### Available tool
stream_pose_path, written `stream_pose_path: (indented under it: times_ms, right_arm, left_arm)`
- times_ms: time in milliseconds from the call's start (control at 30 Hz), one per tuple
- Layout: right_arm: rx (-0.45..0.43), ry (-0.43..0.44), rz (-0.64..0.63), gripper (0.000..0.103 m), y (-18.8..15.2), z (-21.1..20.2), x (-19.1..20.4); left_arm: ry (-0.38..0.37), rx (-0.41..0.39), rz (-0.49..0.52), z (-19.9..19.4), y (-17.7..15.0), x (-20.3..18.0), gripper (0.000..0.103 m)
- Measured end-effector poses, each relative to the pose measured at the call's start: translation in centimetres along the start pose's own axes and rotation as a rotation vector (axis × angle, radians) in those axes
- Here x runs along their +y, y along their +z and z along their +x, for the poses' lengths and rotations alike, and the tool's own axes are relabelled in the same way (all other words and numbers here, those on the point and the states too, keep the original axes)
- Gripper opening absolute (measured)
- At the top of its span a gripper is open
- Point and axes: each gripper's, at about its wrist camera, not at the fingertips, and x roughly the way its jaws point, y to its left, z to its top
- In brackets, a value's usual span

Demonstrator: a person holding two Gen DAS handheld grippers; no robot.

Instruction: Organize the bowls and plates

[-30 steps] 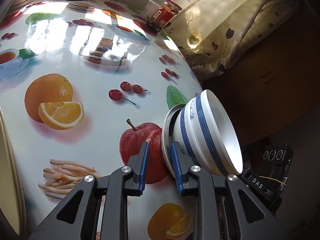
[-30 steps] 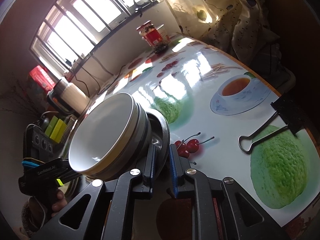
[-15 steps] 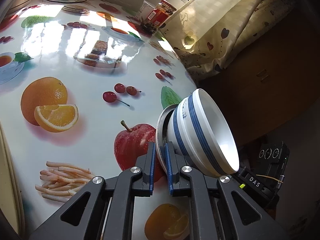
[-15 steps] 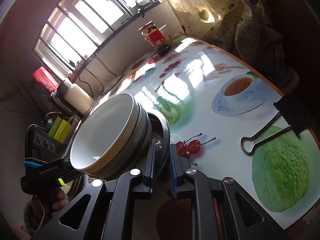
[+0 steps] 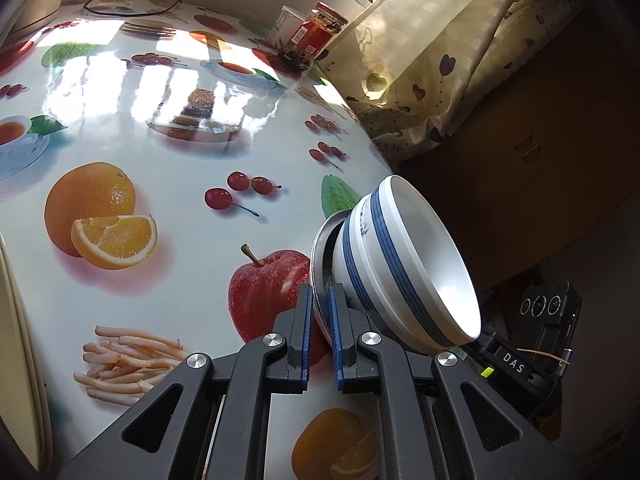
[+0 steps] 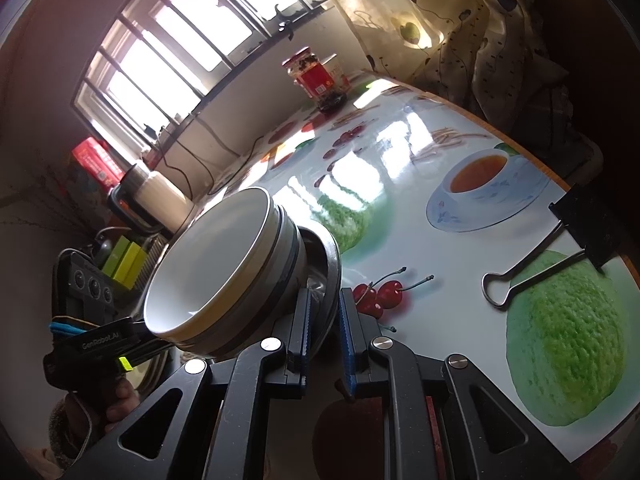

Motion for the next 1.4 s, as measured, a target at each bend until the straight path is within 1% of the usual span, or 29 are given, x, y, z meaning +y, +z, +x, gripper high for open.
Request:
stream_pose_path:
  times_ms: [100, 367, 467, 600, 867, 1400]
  right_arm:
    - [-0.006, 0.003, -0.005, 0.015, 0.0, 0.1, 0.1]
    - [-0.005, 0.013, -0.024, 0.015, 0.0, 0.4, 0.5]
    - [0.001, 0.019, -0.025, 0.015, -0.1, 0.5, 0.6]
    - [0.002, 0.021, -0.032, 0.015, 0.0, 0.7, 1.0]
    - [0.009, 0.034, -0.052, 0.015, 0.2, 1.3, 1.7]
    - [0.004, 0.064, -0.078, 0.015, 0.7, 1.5, 3.0]
  left_arm:
    - [0.020, -0.006, 0.023, -0.1, -0.1, -0.3, 0.007]
    - [0.029, -0.013, 0.013, -0.2, -0.1, 0.2, 0.006]
    - [0.048, -0.020, 0.030, -0.4, -0.1, 0.0, 0.006]
    - [0.049, -0.024, 0.021, -0.7, 0.0, 0.3, 0.006]
    - [0.076, -0.042, 0.027, -1.5, 0.1, 0.6, 0.006]
    - [0.092, -0.078, 0.032, -3.2, 0.2, 0.8, 0.006]
